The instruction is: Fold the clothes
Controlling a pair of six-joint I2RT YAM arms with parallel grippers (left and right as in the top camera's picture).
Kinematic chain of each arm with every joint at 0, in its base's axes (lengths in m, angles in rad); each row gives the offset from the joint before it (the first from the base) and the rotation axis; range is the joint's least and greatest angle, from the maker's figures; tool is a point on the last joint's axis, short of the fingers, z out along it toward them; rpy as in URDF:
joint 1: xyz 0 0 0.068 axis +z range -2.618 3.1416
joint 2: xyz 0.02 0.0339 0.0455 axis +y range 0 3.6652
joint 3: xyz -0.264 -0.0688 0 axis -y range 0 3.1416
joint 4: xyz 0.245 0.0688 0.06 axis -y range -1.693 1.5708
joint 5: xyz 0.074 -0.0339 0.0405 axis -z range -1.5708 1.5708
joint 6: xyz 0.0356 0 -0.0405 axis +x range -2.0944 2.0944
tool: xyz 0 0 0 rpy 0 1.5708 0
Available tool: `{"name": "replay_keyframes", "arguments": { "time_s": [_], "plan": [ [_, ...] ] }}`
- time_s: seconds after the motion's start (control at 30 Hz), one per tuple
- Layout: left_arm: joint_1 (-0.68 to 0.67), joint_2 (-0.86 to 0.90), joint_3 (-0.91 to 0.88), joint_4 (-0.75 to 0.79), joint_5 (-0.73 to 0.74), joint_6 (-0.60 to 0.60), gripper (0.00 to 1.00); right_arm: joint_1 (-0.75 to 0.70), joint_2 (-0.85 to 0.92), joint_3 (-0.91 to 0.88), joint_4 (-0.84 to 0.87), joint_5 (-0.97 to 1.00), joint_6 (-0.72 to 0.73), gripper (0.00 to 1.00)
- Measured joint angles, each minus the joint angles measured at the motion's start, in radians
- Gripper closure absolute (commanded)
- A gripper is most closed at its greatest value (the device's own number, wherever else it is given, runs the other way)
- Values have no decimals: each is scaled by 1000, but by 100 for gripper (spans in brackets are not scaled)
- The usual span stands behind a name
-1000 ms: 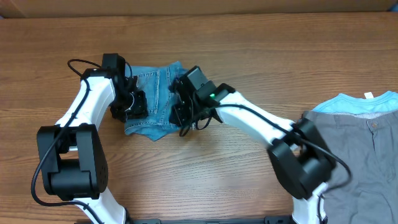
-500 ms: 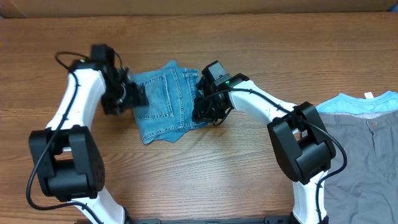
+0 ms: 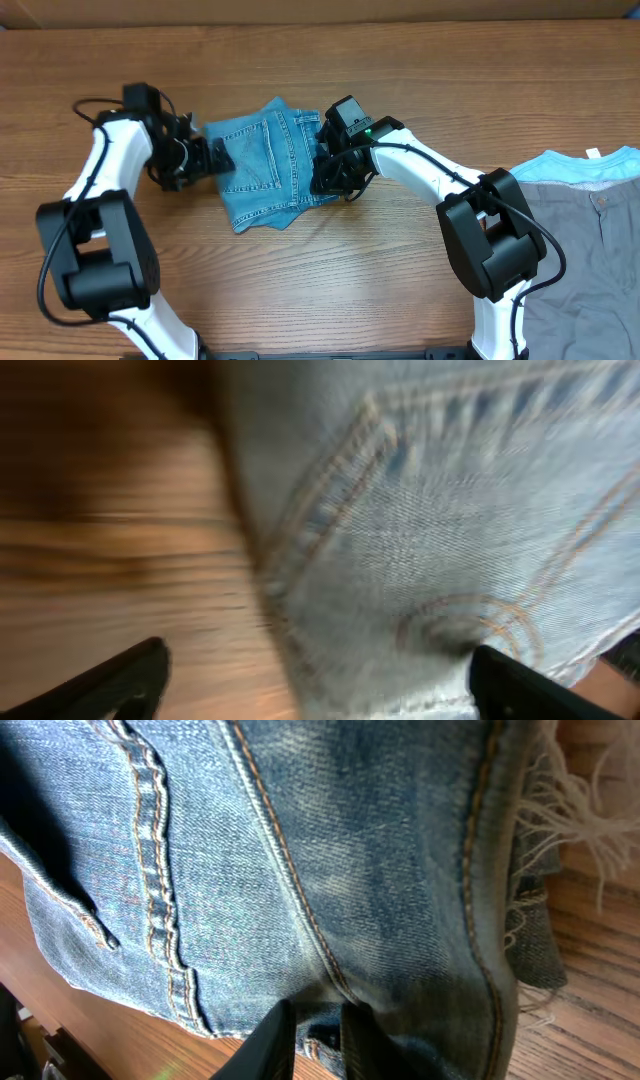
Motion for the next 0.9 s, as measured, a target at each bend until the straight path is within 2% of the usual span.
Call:
{"name": "replay_keyframes", "arguments": {
  "time_s": [0.07,0.13,0.23,0.4,0.63,0.67,0.7,0.73,0.77,0.9],
  "plan": [
    [-11,22,-21,6,37,23,19,0,0,0,-3,3,-1,80],
    [-20,33,-26,9,58,41,43,0,0,0,-6,3,0,80],
    [-27,33,-26,16,73,56,57,-1,-2,0,-12,3,0,80],
    [-40,33,-26,39,82,65,96,-1,-3,0,-27,5,0,80],
    [-37,34,-7,17,80,62,96,-2,-55,0,-90,23,-16,75],
    [-30,34,8,-6,69,63,91,-2,-76,0,-90,27,-23,75],
    [-18,36,35,-41,53,63,74,-2,-107,0,-85,32,-29,75],
    [0,36,71,-76,34,70,50,-2,-139,0,-74,33,-33,75],
    [16,37,102,-96,21,69,39,-2,-167,0,-60,33,-35,75],
    [102,37,266,-179,17,71,27,-2,-280,0,60,32,-43,76]
  ]
}}
